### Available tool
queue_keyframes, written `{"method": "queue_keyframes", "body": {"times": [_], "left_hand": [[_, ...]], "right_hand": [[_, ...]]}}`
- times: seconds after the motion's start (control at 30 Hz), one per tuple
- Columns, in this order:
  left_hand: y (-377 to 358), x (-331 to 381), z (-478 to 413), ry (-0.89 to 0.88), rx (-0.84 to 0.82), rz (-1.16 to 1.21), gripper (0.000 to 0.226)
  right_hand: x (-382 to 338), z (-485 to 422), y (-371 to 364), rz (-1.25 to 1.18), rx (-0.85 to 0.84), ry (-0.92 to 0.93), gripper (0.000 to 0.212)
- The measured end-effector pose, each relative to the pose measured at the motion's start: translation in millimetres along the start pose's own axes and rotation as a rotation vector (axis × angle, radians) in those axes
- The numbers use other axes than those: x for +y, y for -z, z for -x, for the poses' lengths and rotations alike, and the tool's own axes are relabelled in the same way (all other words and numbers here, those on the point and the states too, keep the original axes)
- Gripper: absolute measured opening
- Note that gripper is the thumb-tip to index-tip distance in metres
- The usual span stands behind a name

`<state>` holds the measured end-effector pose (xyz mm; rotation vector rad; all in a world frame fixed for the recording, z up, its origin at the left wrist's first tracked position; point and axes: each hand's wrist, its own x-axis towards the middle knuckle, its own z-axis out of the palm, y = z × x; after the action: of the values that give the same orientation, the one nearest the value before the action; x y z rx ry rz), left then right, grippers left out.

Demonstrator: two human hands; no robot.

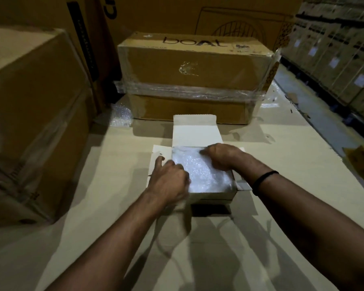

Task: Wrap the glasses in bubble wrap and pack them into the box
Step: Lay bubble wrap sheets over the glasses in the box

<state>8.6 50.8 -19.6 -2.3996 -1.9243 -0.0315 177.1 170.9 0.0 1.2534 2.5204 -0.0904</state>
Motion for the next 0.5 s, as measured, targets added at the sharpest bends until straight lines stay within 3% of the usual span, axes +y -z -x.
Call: {"method": "queue_keyframes", "body": {"times": [0.17,0.27,0.33,0.5], "left_hand": [[-23.6,-1.6,20.4,-0.044,-0.003,0.081,0.058],[-27.3,3.2,27.9,-0.031,0.053,0.122,0.051],[-29.4,14.2,34.0,-0.029,0.108,0.120,0.049],[-28.4,22.2,38.6,0.011,0.079,0.176,0.047]], "right_hand": [[-1.9,-7.3,9.8,0.050,-0.100,-0.009,0.055],[-9.1,-3.7,22.6,-0.045,0.166,-0.009,0.053],[-21.5,-5.6,26.3,-0.099,0.242,0.066,0.056],[-40.7,-28.5,9.9,0.033,-0.006,0.070,0.050]]}}
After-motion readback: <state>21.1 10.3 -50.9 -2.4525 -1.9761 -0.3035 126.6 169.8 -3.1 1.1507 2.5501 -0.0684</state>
